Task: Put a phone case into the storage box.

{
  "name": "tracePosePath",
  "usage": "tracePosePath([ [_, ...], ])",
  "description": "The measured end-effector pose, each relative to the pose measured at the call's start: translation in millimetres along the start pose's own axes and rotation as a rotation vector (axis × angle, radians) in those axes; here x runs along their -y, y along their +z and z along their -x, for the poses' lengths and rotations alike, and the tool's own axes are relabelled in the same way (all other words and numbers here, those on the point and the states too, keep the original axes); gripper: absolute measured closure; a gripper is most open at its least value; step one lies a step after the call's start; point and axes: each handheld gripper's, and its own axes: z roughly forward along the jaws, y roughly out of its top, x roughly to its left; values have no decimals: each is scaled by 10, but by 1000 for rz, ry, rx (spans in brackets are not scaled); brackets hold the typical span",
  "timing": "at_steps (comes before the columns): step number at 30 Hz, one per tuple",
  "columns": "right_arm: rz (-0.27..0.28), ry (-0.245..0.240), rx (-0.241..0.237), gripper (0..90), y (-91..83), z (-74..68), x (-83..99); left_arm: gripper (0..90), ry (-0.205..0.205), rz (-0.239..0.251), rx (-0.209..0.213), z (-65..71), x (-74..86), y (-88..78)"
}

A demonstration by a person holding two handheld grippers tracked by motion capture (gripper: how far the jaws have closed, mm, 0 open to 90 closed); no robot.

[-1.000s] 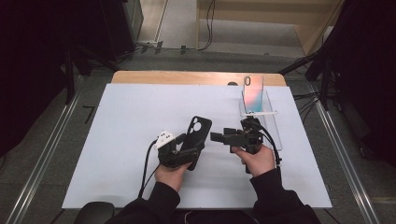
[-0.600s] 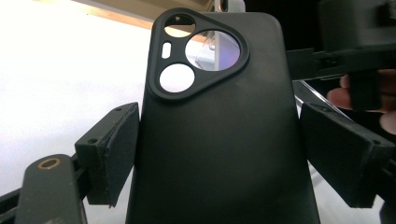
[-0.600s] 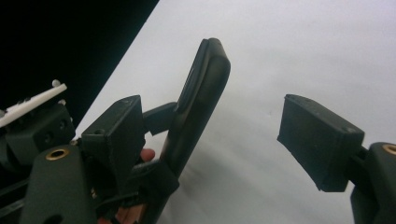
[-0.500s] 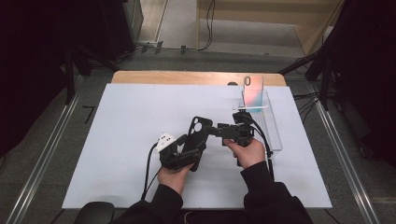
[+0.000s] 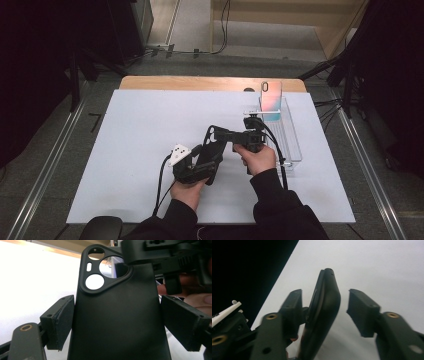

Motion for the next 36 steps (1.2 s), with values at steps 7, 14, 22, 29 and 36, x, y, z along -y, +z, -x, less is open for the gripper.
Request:
tracePosePath([
  [7,5,29,-33,711,11,-9,-3,151,16,8,2,11,19,4],
  [14,6,38,-60,807,16,-45,1,147,30,9,0,11,26,4],
  [22,-8,40,-73,824,12,-62,-5,140,25,-23,18,2,2,7],
  [29,-13,8,-58,825,-39,-155,-34,83,59,-57,6,14,-81,-1],
  [36,9,-27,-31,825,-135,-176,-70,0,86,-90,1,30,-177,-27],
])
